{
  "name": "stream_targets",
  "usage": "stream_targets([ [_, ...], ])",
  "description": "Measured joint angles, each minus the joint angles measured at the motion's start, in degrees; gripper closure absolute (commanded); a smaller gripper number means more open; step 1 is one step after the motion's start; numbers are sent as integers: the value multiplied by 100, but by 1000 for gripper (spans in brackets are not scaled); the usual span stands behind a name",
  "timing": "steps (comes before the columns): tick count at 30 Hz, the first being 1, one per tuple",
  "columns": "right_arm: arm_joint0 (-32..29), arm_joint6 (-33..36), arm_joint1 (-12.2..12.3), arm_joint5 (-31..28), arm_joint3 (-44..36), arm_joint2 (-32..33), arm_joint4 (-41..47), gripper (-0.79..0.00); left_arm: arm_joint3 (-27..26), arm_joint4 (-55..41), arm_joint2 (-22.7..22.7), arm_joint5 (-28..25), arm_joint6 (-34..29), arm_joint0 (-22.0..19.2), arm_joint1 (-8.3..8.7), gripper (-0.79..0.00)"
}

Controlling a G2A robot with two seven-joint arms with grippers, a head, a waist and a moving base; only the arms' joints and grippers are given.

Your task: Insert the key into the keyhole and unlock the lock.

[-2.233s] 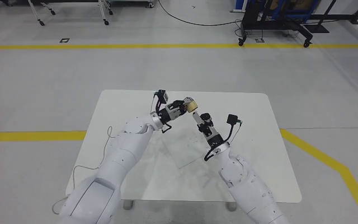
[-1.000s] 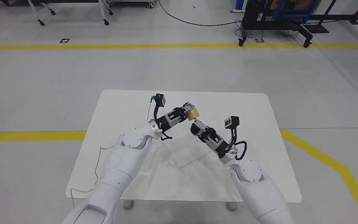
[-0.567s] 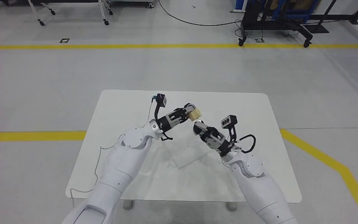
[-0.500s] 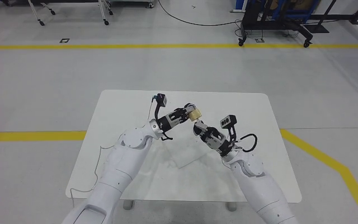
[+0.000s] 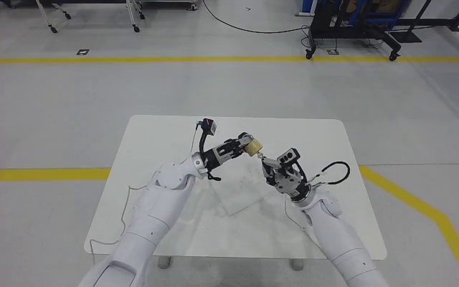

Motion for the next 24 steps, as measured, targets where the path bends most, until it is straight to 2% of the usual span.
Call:
stream_targets([
  [3,59,-83,11,-105,147,88,-62,0,15,-15,6,-29,-11,-13,4,0],
  [7,-33,-299,25,-730,-12,119,-574,-391,37,-57,3,-37,-16,-20,11,0],
  [8,-88,-407,36,-962,-99,135,-792,-529,43,-61,0,-36,-9,-25,13,0],
  [10,-201,-582,40,-1299,-278,116,-1137,-594,48,-58,-3,-40,20,-28,17,0],
  [11,-271,-646,40,-1413,-393,98,-1264,-566,48,-41,-2,-46,46,-29,19,0],
  [13,-341,-727,46,-1468,-505,85,-1403,-610,42,-20,4,-49,73,-27,21,0],
  [14,-362,-779,49,-1454,-555,67,-1490,-600,37,-16,9,-49,81,-25,22,0],
  [15,-367,-823,49,-1429,-578,52,-1537,-566,33,-15,11,-49,85,-24,23,0],
  [17,-352,-939,44,-1363,-596,14,-1578,-437,27,-14,17,-58,85,-20,26,0],
  [18,-334,-984,39,-1321,-588,-3,-1562,-406,25,-14,20,-61,84,-17,28,0],
  [24,-134,-1004,6,-1013,-375,-118,-1328,-299,12,-20,49,-92,39,-21,35,0],
])
